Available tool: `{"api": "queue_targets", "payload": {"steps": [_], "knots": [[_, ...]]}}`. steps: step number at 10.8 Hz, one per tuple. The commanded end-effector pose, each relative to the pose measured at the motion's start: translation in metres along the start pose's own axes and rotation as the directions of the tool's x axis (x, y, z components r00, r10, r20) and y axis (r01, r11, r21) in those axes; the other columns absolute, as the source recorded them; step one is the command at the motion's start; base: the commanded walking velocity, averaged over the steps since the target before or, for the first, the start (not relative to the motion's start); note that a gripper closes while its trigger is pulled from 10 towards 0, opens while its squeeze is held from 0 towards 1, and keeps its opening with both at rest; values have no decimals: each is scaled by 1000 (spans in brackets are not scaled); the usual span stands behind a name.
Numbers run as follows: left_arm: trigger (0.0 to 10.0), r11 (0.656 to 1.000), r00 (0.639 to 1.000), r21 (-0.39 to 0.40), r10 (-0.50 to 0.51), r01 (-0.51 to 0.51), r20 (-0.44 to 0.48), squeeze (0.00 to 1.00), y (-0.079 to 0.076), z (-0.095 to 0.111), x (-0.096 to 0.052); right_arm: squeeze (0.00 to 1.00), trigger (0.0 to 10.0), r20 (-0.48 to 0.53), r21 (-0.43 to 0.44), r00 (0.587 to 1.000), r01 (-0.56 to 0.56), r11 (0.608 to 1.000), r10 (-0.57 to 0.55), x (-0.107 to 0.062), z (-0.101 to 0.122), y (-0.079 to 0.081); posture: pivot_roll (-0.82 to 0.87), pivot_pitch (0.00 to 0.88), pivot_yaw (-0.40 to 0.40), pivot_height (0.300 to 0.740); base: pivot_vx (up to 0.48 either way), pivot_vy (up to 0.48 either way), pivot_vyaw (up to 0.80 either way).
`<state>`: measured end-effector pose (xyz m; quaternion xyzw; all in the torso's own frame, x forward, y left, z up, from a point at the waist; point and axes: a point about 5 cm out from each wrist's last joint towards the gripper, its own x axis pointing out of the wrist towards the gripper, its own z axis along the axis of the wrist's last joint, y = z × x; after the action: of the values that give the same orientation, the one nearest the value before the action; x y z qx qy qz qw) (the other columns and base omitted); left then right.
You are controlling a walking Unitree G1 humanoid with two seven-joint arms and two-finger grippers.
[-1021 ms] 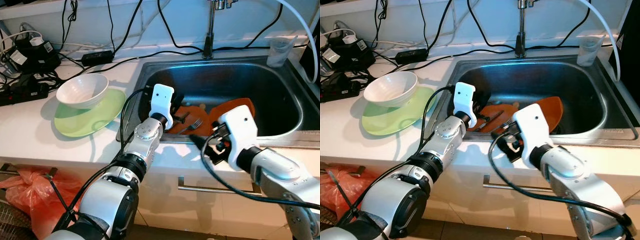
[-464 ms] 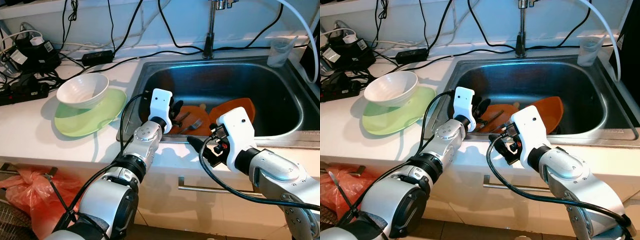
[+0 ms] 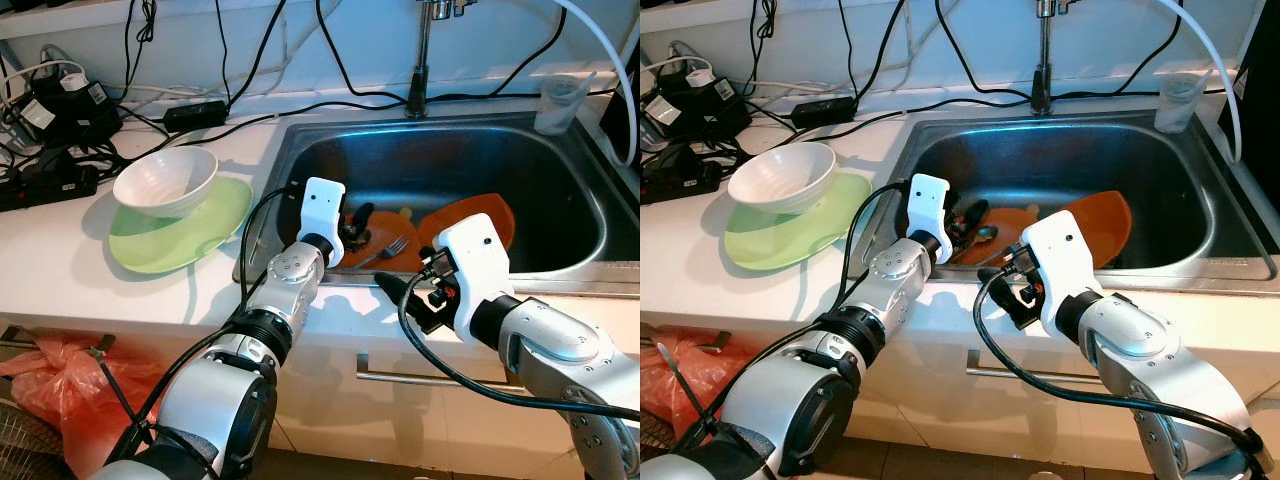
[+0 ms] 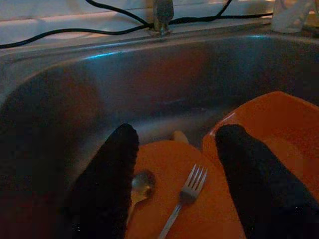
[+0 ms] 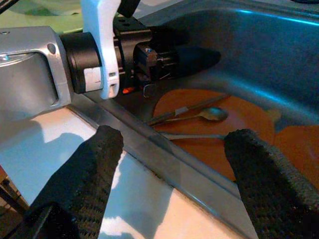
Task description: Kitchen organization
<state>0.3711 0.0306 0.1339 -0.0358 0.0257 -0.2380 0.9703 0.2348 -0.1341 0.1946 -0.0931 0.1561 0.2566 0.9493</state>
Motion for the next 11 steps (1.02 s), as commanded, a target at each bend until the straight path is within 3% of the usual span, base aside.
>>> {"api": "queue_targets", "payload": {"steps": [1,6,11], "knots": [[10000,999,999,-31,-33,32,-7,1000,-13,-1,3,0,10000,15,-7,1000,-11,1000,11,1,4,1,-374,0,152,740,0,0,0],[10000,1000,996,16,11,-12,90,1000,5,26,7,0,10000,34,-10,999,-22,1000,22,9,8,0,-342,0,158,740,0,0,0],[10000,994,990,78,65,-76,129,1000,28,34,1,0,10000,79,-16,996,-32,999,33,21,14,-2,-284,0,157,740,0,0,0]]}}
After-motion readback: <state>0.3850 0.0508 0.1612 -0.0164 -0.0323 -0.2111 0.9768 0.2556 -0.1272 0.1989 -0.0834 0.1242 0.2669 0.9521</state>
